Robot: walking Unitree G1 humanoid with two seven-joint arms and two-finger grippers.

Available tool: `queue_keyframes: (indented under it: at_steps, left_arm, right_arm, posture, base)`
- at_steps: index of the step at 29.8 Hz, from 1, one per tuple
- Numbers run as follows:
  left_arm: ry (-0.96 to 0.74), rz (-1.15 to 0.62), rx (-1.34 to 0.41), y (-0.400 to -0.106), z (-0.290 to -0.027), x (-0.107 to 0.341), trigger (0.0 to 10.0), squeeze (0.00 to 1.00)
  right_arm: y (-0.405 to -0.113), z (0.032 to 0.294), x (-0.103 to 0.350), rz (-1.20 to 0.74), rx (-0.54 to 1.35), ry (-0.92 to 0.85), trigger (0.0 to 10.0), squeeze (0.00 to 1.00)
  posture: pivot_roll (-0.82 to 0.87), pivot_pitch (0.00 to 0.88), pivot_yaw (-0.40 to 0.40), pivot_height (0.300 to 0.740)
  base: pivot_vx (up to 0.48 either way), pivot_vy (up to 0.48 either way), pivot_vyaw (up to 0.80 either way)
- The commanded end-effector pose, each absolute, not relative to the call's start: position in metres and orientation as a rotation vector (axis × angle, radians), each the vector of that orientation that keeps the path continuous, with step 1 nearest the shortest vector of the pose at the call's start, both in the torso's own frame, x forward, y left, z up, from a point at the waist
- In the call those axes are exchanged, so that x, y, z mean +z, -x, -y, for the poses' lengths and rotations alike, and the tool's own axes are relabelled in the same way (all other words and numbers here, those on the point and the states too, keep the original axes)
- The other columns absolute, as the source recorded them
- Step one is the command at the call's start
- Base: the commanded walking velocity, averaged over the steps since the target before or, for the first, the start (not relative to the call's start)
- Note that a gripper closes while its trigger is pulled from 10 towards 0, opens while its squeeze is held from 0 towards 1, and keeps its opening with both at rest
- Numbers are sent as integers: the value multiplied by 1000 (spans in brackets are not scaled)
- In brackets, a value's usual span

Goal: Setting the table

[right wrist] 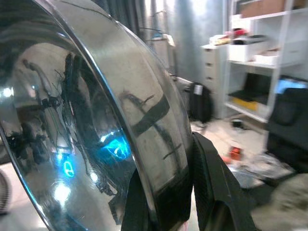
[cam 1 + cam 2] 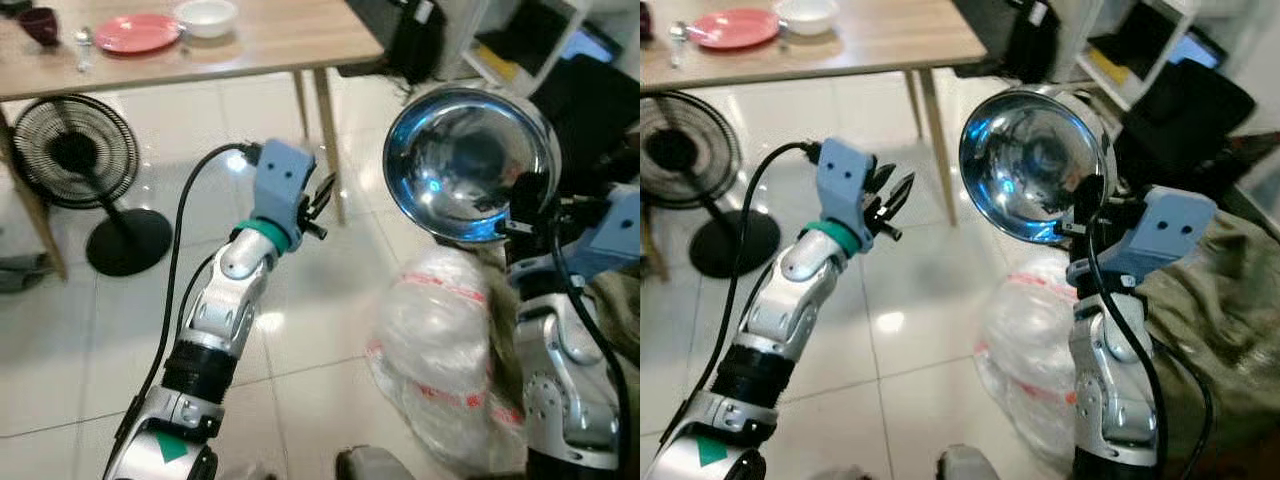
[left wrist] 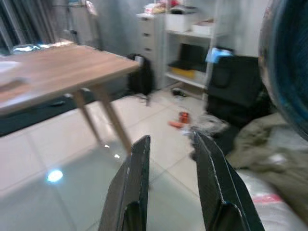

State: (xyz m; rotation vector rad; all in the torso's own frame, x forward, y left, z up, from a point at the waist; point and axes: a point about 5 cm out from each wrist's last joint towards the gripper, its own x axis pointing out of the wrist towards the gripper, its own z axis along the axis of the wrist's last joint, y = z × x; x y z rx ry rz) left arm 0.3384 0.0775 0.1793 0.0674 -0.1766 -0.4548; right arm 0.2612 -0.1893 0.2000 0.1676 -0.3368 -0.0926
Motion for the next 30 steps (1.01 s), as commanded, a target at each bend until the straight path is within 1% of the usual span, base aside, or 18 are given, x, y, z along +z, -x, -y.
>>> queue_keyframes:
  at_steps: [1, 30]
  left_arm:
    - [-70, 157, -456, -339, -77, 175, 10000, 0]
    - [-97, 161, -455, -341, -76, 174, 10000, 0]
  right_arm:
    - [-260, 191, 204, 361, -96, -159, 10000, 0]
    - [-260, 194, 203, 364, -108, -154, 10000, 0]
  posture:
    - [-53, 0, 58, 740]
    - [-54, 0, 62, 740]
  base:
    - [480, 0, 0]
    - [479, 0, 0]
